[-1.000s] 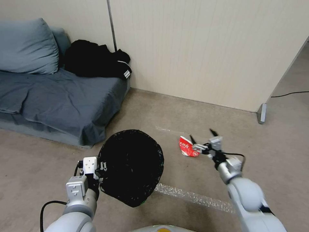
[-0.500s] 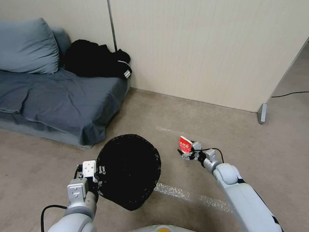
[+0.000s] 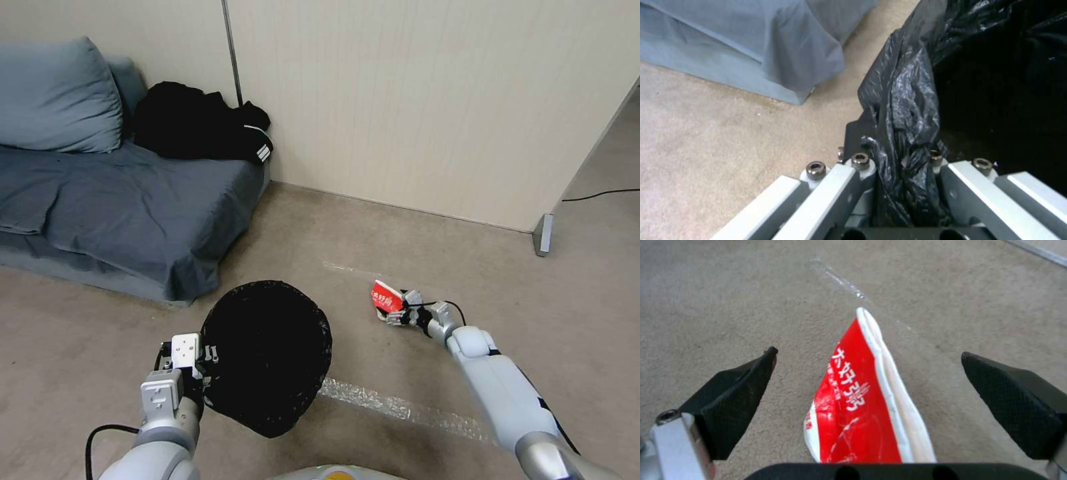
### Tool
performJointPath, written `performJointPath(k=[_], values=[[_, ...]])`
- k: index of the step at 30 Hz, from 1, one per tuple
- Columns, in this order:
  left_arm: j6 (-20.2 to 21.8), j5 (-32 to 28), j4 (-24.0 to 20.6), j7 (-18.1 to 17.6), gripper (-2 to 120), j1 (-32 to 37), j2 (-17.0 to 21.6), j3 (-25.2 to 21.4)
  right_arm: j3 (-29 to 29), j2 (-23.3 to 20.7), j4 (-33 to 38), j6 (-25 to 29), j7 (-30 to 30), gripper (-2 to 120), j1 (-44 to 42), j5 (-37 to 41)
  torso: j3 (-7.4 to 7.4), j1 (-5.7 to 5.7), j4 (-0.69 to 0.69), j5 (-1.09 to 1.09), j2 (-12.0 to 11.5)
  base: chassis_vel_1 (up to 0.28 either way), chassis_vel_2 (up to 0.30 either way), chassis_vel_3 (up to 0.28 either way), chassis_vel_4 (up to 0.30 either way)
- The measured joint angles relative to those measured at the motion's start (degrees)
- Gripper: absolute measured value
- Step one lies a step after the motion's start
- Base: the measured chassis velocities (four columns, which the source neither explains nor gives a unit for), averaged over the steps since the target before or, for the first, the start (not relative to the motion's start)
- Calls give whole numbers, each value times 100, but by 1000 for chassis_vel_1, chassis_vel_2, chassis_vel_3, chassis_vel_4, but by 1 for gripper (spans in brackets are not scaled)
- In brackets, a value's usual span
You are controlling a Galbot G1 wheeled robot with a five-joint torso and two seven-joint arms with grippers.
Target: Pick up the trash bin, then pick up the garbage from the floor and place it into the trash bin.
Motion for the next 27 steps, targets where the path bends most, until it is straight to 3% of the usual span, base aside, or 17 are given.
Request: performJointPath(k=[6, 15, 18, 22, 24, 26, 27], values=[[4, 2, 0, 0, 3, -8, 9, 43, 90, -187, 647, -218, 114, 100, -413, 154, 0, 0, -1, 0, 0, 0, 0, 0, 0], [4, 20, -11, 1, 3, 21, 4, 89, 175, -171, 478, -209, 139, 100, -478, 160, 0, 0, -1, 0, 0, 0, 0, 0, 0], [-2, 42, -21, 2, 3, 64, 3, 90, 204, -56, 160, -124, 138, 100, -382, 124, 0, 0, -2, 2, 0, 0, 0, 0, 0], [-18, 74, -55, 4, 3, 145, -2, 87, 387, 231, -920, 178, 91, 100, 227, -209, 0, 0, 0, 2, 0, 0, 0, 0, 0], [-20, 76, -58, 5, 3, 153, -3, 86, 426, 255, -1029, 199, 85, 100, 300, -259, 0, 0, 0, 1, 0, 0, 0, 0, 0], [-33, 89, -74, 9, 3, 210, -9, 70, 618, 375, -1728, 348, 54, 100, 735, -486, 0, 0, 2, 0, 0, 0, 0, 0, 0], [-33, 89, -74, 9, 3, 210, -9, 70, 618, 375, -1728, 348, 54, 100, 735, -486, 0, 0, 2, 0, 0, 0, 0, 0, 0]])
